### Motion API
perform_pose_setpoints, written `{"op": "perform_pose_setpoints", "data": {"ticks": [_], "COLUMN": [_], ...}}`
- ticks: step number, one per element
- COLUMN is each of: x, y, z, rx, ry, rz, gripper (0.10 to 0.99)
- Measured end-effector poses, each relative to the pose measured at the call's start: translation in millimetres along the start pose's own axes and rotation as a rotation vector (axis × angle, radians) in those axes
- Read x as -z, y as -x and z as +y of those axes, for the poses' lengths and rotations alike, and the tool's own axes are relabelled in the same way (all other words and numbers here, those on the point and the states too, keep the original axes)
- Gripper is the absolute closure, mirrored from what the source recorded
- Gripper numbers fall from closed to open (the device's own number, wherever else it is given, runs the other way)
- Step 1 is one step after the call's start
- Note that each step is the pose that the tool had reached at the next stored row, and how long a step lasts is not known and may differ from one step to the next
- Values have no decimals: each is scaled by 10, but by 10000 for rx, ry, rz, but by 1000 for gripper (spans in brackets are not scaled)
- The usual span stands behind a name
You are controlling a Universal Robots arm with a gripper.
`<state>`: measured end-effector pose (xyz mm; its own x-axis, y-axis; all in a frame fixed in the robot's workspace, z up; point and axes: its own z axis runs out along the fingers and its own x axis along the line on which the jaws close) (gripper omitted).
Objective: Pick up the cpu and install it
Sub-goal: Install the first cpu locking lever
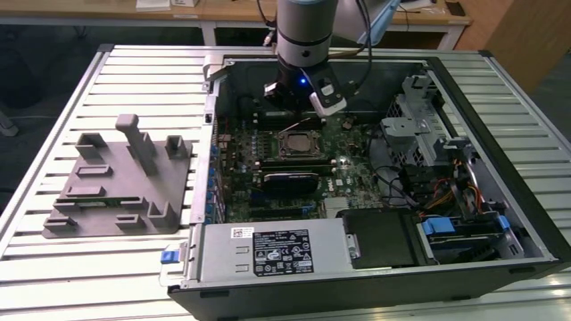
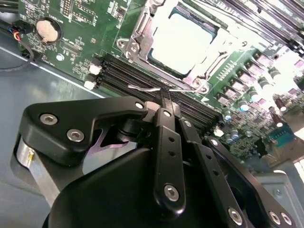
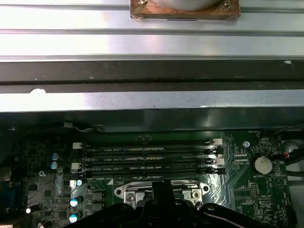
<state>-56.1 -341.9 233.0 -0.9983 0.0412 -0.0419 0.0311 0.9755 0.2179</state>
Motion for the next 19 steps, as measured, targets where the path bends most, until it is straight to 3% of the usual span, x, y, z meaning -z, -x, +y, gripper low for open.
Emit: {"op": "perform_pose_setpoints", "data": {"ticks": [9, 14, 19], "x": [-64, -99, -128], "y": [-3, -4, -6], "z": [-14, -22, -15], "rx": [93, 115, 117], "ry": [20, 24, 24], "rz": [-487, -581, -598], "gripper": [980, 980, 980]}}
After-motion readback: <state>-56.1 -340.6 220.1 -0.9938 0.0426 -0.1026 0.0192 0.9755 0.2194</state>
